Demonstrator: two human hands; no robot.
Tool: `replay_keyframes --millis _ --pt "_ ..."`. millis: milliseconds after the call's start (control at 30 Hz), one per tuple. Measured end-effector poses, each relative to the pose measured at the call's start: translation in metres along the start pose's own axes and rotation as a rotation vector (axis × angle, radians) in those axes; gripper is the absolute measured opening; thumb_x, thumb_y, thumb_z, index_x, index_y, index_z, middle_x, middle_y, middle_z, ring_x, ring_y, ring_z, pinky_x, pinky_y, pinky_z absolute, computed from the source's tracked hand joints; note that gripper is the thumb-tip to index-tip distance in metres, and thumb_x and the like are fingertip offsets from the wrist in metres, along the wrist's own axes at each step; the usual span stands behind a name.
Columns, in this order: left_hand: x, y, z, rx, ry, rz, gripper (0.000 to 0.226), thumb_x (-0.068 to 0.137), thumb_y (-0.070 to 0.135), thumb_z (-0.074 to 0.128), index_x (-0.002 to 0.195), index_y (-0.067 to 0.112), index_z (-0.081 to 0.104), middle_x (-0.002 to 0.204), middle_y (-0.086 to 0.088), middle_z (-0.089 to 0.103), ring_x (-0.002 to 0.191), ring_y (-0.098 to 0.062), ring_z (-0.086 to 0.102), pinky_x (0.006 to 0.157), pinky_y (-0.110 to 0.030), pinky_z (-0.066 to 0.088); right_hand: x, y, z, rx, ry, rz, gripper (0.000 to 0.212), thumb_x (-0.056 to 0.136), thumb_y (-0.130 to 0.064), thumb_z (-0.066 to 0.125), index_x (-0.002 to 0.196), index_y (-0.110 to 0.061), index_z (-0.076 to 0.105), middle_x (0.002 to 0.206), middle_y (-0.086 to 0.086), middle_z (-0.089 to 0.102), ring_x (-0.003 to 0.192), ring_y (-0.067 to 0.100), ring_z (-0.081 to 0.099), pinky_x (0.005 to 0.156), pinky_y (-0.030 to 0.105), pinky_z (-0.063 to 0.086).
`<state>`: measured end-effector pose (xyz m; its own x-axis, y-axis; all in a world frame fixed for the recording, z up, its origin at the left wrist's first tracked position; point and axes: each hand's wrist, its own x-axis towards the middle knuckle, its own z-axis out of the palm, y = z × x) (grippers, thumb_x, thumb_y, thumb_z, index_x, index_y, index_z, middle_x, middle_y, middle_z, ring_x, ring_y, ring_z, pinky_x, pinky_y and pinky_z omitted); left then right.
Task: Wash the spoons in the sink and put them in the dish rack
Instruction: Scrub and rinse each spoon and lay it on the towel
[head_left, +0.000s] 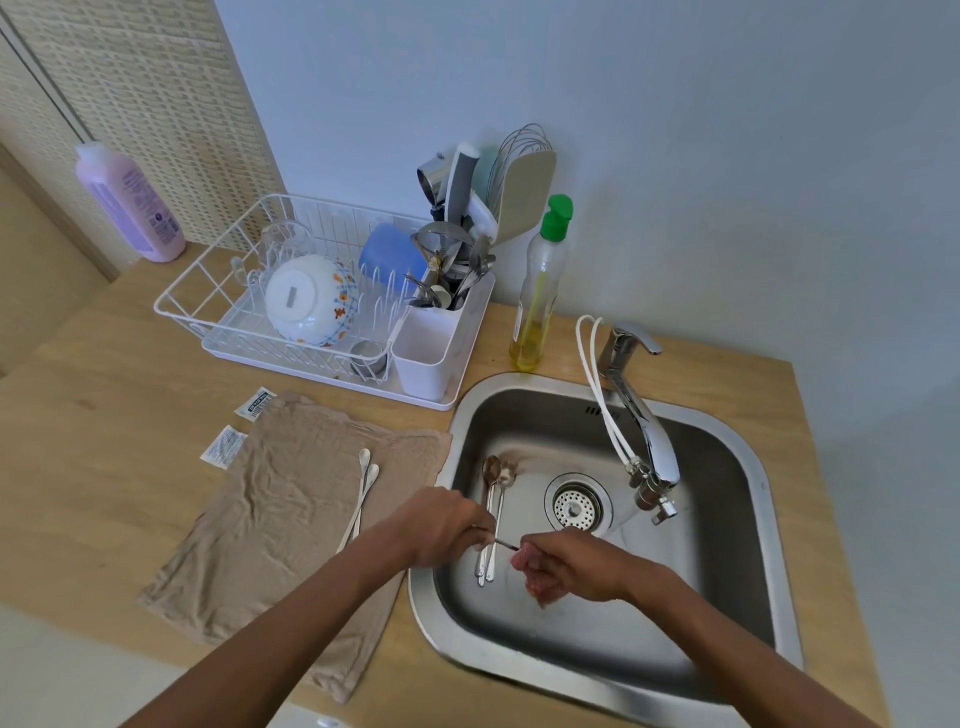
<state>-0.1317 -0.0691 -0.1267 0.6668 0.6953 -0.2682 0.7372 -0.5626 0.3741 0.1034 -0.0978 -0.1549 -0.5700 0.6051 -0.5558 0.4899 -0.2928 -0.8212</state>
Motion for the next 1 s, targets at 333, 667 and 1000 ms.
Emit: replay_keyframes --millis 333,667,1000 --pt "-0.004 0.058 0.046 -0.535 0.31 -0.526 0.031 0.103 0.033 0.044 0.077 0.024 0.058 0.063 0.011 0.056 0.055 -0.002 0.053 0.055 -0.011 0.037 0.038 0.006 0.028 0.367 0.896 -0.049 0.032 0.103 -0.035 0.042 0.093 -0.013 0.063 0.073 -0.003 0.065 0.059 0.002 0.057 0.053 0.014 0.042" --pt "-0.002 0.074 0.048 -0.681 0.344 -0.564 0.031 0.105 0.028 0.039 0.08 0.021 0.057 0.069 0.009 0.057 0.062 -0.004 0.054 0.06 -0.013 0.041 0.032 -0.011 0.003 0.28 0.774 -0.037 0.027 0.104 -0.032 0.044 0.106 -0.014 0.065 0.078 -0.003 0.067 0.053 -0.006 0.056 0.047 0.01 0.039" --pt "-0.001 0.091 0.057 -0.836 0.295 -0.594 0.035 0.106 0.03 0.034 0.078 0.021 0.052 0.066 0.008 0.05 0.059 -0.004 0.046 0.056 -0.017 0.036 0.023 -0.004 0.005 0.327 0.752 0.023 0.027 0.102 -0.034 0.048 0.104 -0.015 0.067 0.078 -0.005 0.071 0.056 -0.001 0.057 0.049 0.015 0.039"
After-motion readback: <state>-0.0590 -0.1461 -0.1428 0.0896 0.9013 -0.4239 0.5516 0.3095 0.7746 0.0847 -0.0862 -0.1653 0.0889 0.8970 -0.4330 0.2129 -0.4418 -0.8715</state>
